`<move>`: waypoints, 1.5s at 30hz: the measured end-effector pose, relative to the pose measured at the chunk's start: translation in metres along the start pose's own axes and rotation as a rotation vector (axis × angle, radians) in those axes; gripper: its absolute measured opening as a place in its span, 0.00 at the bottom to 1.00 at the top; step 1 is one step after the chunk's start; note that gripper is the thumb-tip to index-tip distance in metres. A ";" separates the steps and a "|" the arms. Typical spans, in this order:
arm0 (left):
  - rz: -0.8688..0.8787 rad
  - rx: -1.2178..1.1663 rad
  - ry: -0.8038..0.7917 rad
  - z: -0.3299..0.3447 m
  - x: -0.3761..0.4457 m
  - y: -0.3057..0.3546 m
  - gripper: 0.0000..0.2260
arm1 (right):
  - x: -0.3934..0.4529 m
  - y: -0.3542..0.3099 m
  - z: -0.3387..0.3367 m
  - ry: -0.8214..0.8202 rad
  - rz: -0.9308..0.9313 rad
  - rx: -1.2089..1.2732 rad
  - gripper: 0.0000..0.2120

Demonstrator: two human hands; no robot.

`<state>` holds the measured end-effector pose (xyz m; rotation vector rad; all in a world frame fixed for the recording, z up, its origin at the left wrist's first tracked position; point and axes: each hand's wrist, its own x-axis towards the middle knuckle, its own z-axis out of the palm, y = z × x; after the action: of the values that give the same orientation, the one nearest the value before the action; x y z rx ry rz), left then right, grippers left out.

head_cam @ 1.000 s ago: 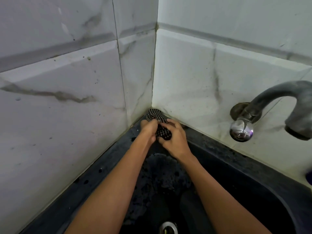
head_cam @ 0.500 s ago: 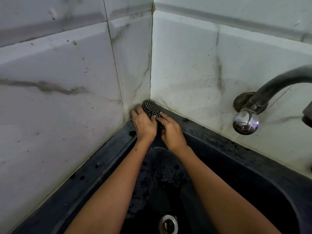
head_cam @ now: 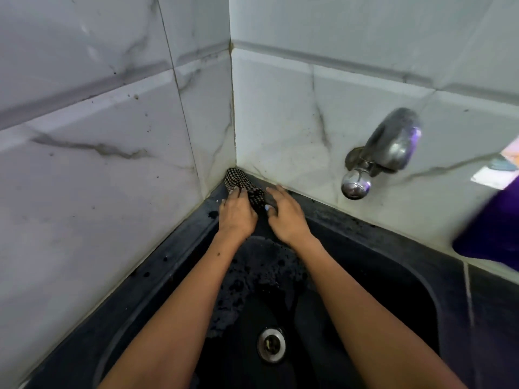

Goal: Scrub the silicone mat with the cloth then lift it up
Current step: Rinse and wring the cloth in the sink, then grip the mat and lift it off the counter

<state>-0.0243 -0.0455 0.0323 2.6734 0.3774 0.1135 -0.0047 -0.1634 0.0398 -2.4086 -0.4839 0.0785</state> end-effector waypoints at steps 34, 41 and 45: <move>0.340 -0.117 -0.166 0.106 -0.529 0.323 0.21 | -0.636 0.222 -0.273 0.719 0.528 -0.153 0.20; 0.261 -0.072 -0.198 0.122 -0.548 0.331 0.17 | -0.697 0.263 -0.289 0.693 0.815 -0.188 0.21; 0.172 -0.050 -0.227 0.126 -0.550 0.331 0.18 | -0.721 0.280 -0.296 0.624 1.025 -0.202 0.21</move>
<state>-0.4530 -0.5390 0.0509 2.6287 0.0725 -0.1272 -0.5310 -0.8027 0.0428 -2.4448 1.0683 -0.2815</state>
